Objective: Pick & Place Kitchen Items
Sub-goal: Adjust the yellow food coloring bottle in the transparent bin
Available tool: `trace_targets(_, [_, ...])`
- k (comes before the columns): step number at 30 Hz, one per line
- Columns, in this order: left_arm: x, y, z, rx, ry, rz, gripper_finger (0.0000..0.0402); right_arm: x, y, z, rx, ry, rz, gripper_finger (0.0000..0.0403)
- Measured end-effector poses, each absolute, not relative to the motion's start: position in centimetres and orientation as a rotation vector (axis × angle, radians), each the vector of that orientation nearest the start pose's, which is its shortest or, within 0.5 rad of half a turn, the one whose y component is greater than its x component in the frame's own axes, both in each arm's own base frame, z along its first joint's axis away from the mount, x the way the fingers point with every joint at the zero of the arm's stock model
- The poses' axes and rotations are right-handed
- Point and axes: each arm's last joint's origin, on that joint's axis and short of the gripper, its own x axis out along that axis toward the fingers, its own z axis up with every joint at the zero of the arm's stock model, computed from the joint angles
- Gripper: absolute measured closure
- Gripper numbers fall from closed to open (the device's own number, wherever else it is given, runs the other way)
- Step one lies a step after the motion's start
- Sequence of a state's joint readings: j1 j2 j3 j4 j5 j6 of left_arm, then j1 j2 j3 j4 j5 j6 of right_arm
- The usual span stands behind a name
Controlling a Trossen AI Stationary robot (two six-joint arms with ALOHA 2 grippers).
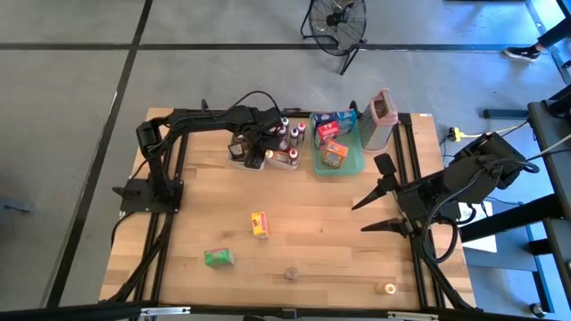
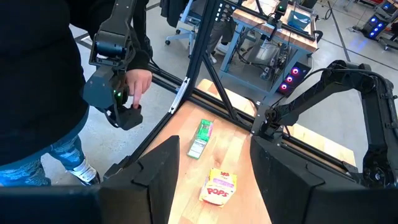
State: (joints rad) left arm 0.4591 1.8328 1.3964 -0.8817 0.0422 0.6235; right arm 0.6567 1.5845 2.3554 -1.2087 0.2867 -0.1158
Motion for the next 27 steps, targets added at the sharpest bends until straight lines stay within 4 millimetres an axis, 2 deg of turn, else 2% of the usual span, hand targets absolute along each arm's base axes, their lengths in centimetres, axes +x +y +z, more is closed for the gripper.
trace_targets(13, [32.09,15.82,21.57,0.209,1.359,-0.043,0.0389,19.82,14.25,54.07,-0.313,0.372,0.388,0.0204])
trace_targets(27, [32.22,15.34,21.55,0.232,1.377,-0.046,0.0401,19.75,14.20,53.88,-0.297,0.397,0.384,0.0203])
